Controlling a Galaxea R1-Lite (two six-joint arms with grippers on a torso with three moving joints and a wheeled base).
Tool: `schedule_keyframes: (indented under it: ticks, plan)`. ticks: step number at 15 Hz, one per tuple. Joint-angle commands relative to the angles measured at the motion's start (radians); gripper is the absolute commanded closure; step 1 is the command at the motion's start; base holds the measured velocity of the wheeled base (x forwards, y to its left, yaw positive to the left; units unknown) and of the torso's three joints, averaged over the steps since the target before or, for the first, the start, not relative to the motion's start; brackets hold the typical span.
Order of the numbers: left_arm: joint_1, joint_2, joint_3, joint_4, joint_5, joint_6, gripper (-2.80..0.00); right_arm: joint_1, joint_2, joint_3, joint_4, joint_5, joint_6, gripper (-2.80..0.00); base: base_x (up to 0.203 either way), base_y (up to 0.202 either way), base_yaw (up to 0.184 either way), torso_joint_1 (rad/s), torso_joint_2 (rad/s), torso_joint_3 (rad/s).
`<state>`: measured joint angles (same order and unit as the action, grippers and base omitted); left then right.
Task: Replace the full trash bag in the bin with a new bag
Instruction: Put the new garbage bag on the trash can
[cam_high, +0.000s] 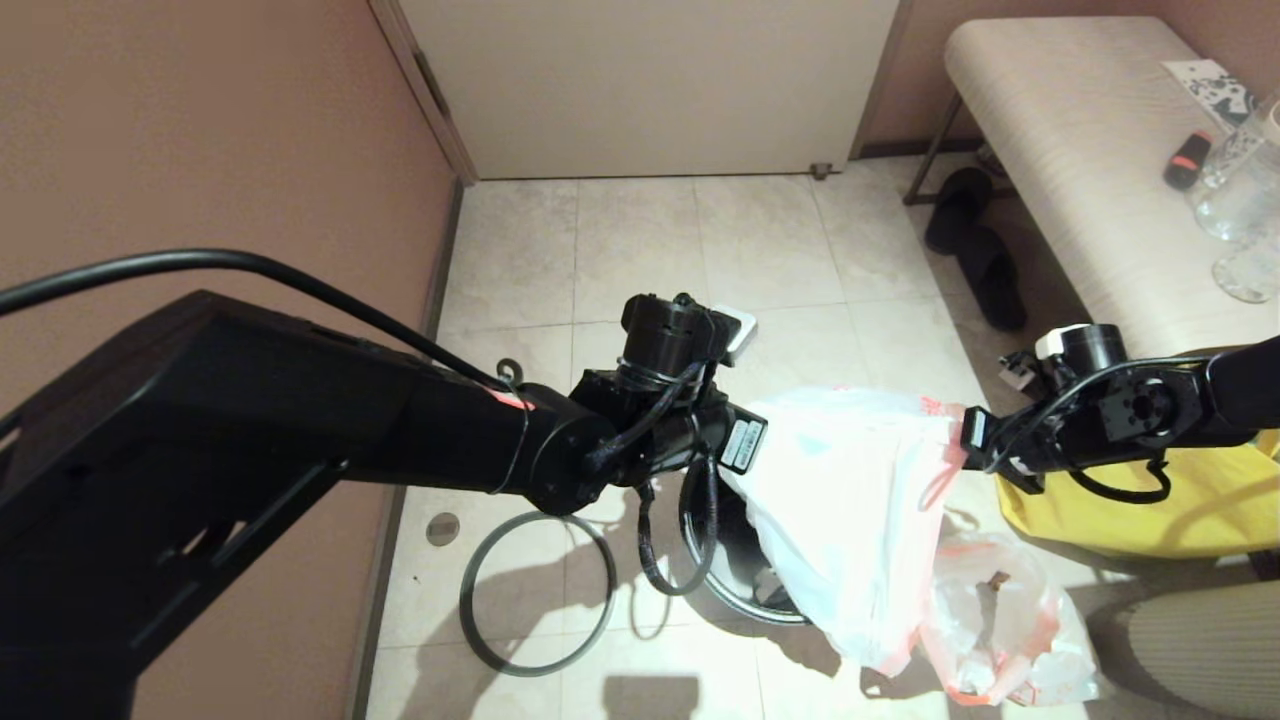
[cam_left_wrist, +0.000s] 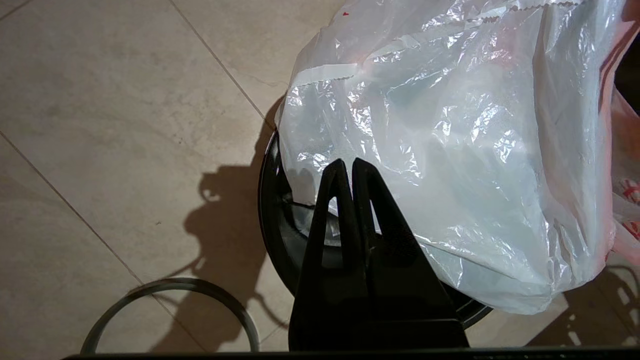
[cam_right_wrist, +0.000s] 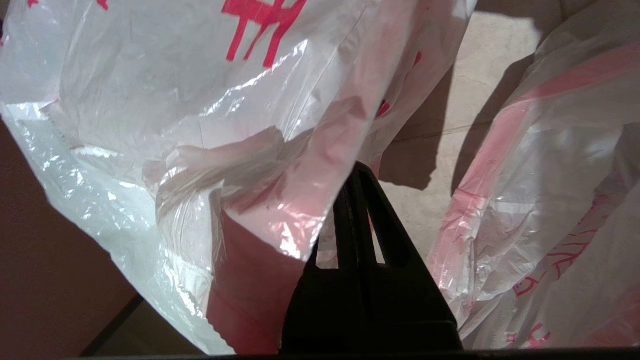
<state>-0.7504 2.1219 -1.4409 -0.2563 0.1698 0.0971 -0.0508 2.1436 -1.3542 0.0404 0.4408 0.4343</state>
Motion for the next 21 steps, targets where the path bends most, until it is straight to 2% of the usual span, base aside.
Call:
schedule_keyframes:
  ticks: [1,3,9,12,13,14,16,18,20,21]
  plan:
    - [0.001,-0.005,0.007,-0.004,0.002,-0.003,0.00,0.021,-0.014,0.010,-0.002,0.018,0.006,0.00,0.000,0.000,0.000,0.000,0.00,0.000]
    - [0.005,-0.010,0.002,-0.004,0.002,-0.003,0.00,0.038,-0.032,0.010,-0.005,0.034,0.051,0.00,0.000,0.000,0.000,0.000,0.00,0.000]
    - [-0.015,-0.065,0.021,0.017,-0.010,-0.033,0.00,0.097,-0.181,-0.003,0.040,0.062,0.122,0.00,0.000,0.000,0.000,0.000,0.00,0.000]
    - [0.004,-0.082,-0.008,0.028,-0.020,-0.031,0.00,0.162,-0.153,-0.110,0.071,0.056,0.171,0.00,0.000,0.000,0.000,0.000,0.00,0.000]
    - [0.025,-0.074,-0.031,0.044,-0.056,-0.034,0.00,0.174,-0.108,-0.175,0.097,0.053,0.171,0.00,0.000,0.000,0.000,0.000,0.00,0.000]
    - [0.040,-0.083,-0.025,0.065,-0.088,-0.061,0.00,0.196,-0.066,-0.252,0.138,0.049,0.170,0.00,0.000,0.000,0.000,0.000,0.00,0.000]
    - [0.031,-0.100,0.000,0.072,-0.099,-0.147,0.00,0.266,0.001,-0.343,0.254,0.026,0.167,0.00,0.000,0.000,0.000,0.000,0.00,0.000]
    - [0.052,-0.080,0.012,0.067,-0.117,-0.164,0.00,0.316,0.040,-0.403,0.283,0.005,0.175,0.00,0.000,0.000,0.000,0.000,0.00,0.000]
    - [0.058,-0.102,0.012,0.069,-0.122,-0.222,0.00,0.364,0.011,-0.422,0.364,-0.012,0.193,0.00,0.000,0.000,0.000,0.000,0.00,0.000]
    - [0.068,-0.109,0.010,0.071,-0.130,-0.230,0.00,0.391,0.004,-0.428,0.408,-0.019,0.196,0.00,0.000,0.000,0.000,0.000,0.00,0.000]
